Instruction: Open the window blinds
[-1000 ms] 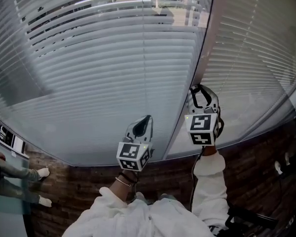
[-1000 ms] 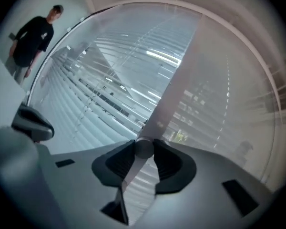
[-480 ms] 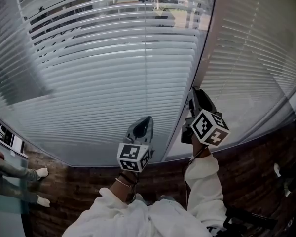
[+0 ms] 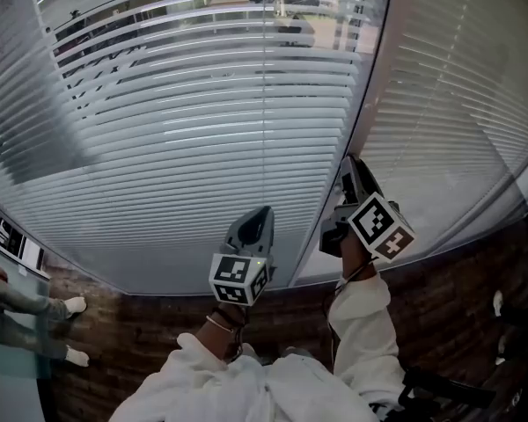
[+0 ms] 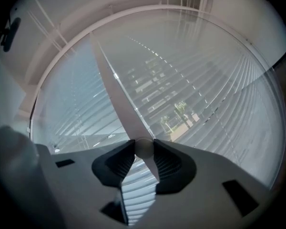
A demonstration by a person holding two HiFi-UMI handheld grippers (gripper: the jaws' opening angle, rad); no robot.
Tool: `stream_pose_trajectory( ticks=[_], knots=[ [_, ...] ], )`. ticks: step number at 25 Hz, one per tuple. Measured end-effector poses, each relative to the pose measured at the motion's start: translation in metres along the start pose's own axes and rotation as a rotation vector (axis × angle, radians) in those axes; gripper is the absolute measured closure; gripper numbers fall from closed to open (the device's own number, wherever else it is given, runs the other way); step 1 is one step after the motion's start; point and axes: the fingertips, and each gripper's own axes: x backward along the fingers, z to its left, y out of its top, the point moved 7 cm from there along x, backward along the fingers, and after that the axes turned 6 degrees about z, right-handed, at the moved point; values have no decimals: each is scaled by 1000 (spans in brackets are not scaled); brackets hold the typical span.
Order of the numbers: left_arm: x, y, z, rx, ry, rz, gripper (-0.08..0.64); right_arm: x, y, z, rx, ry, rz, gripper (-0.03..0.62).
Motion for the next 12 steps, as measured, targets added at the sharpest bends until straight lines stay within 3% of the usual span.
stream_pose_trajectory(
  ticks=[3, 6, 12],
  knots=[
    [1, -1, 1, 3, 0, 1, 563, 0, -1, 2, -63, 16, -6, 460],
    [1, 0, 3, 3, 4, -3, 563, 0, -1, 3, -54, 20, -20, 460],
    [12, 5, 5, -11, 22, -12, 563, 18, -12, 10, 296, -50, -43, 460]
  ],
)
